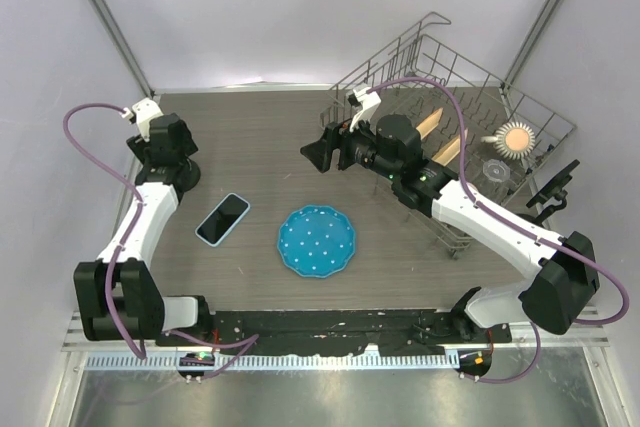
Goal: Place the phone on the phone stand
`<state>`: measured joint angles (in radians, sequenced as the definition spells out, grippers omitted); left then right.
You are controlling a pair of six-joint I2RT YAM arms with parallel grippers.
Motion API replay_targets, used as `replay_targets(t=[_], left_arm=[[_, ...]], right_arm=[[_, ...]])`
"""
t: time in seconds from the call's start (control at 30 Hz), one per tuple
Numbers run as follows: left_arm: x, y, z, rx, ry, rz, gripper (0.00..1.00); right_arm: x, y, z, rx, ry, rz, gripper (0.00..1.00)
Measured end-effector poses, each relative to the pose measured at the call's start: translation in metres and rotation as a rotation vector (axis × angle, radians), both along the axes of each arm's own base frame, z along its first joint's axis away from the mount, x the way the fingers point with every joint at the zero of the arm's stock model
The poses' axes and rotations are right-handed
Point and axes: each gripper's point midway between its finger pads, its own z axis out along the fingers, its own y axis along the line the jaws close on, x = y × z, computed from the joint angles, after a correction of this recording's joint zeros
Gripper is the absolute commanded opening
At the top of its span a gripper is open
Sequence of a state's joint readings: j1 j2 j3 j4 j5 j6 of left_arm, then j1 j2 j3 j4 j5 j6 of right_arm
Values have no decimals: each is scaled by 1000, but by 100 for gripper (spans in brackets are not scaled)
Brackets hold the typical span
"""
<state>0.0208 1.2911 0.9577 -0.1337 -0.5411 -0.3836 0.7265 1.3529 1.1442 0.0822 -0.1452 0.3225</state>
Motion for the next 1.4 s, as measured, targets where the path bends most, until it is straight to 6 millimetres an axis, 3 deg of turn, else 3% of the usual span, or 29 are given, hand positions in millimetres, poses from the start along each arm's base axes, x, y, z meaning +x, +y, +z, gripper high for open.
replay_targets(t=[0.1, 0.2, 0.23, 0.3, 0.43, 0.47, 0.63, 0.73, 1.0, 1.23, 1.33, 1.4], left_arm=[[2, 2, -4, 9, 11, 4, 71], [4, 4, -8, 18, 25, 7, 59], [5, 6, -10, 22, 30, 10, 48], [9, 8, -14, 28, 37, 10, 40], [17, 8, -22, 41, 64, -3, 5], [18, 8, -21, 45, 67, -9, 0], [21, 5, -22, 46, 75, -53, 0], [24, -7, -20, 19, 62, -132, 0], [34, -71, -16, -81, 21, -435, 0], [32, -174, -22, -21, 57, -841, 0], [24, -207, -21, -25, 46, -987, 0], [21, -218, -21, -29, 31, -1046, 0]], right_arm=[[0, 0, 0, 2, 2, 1, 76], [-1, 0, 0, 2, 3, 3, 76], [-1, 0, 0, 2, 3, 3, 76], [-1, 0, 0, 2, 3, 3, 75], [-1, 0, 0, 1, 3, 3, 75], [-1, 0, 0, 1, 3, 3, 75], [-1, 0, -1, -1, 3, 3, 75], [-1, 0, -1, -3, 2, 3, 75], [1, 2, -7, -11, 13, 7, 75], [3, 5, -15, -26, 30, 11, 75], [3, 5, -15, -25, 29, 11, 75], [3, 5, -15, -25, 29, 11, 75]])
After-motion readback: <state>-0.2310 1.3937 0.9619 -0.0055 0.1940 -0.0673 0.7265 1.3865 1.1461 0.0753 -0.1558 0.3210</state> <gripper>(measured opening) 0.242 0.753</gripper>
